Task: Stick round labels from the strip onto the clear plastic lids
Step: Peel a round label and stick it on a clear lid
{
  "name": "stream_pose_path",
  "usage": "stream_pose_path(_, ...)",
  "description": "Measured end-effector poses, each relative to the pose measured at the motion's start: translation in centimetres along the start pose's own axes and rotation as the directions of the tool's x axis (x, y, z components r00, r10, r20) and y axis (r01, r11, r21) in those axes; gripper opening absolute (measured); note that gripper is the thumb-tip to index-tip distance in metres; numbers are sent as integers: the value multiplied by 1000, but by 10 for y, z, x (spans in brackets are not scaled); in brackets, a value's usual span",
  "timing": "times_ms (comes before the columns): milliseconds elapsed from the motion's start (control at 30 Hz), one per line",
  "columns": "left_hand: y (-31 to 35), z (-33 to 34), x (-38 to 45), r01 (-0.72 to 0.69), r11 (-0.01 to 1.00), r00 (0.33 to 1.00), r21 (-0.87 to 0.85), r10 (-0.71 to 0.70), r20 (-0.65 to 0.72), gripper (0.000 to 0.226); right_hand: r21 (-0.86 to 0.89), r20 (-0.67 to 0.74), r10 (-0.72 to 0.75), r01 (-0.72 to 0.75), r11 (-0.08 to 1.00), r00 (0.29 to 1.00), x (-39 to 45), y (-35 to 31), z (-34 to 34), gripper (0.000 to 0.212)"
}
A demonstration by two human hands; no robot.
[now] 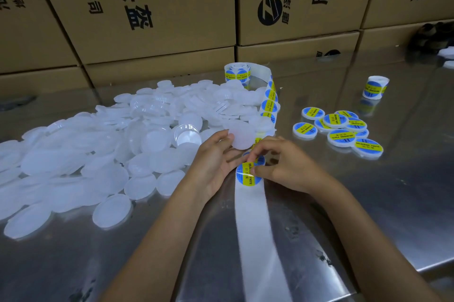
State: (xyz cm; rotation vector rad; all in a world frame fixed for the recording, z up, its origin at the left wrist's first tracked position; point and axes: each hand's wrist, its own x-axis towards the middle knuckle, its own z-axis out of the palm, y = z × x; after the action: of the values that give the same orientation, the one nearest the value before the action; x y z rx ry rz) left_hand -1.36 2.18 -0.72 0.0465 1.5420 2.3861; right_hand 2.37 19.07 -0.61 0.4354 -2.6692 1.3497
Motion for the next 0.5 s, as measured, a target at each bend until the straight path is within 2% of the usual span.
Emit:
stream_pose_path(100, -1, -1, 1, -5, 1000, 1000, 6, 5, 3, 30, 135, 20, 56, -58, 989, 998, -1, -6, -1, 14)
stream_pose_path(167, -1, 0, 1, -4, 1000, 1000, 0, 4, -22, 23, 331, 0, 76, -72, 941, 997, -1, -10, -3, 14)
stream_pose_path(233, -1, -1, 1, 13, 999, 1000, -39, -14, -26, 16, 539, -31, 118, -83, 838, 993, -1, -12, -6, 13)
stream_pose_path(333, 0, -4, 2, 25, 984, 999, -174, -31, -34, 14, 739, -86, 209, -78, 670, 974, 4, -16, -12, 16)
stream_pose_path(400, 1, -6, 2, 26, 970, 999, -240, -37, -40, 21, 766, -119, 247, -70, 639, 962, 11, -20, -16, 20)
stream_pose_path(500, 4, -8, 2, 3, 958, 1000, -288, -9, -21, 15, 694, -134, 258, -96, 714, 957, 31, -33, -18, 22)
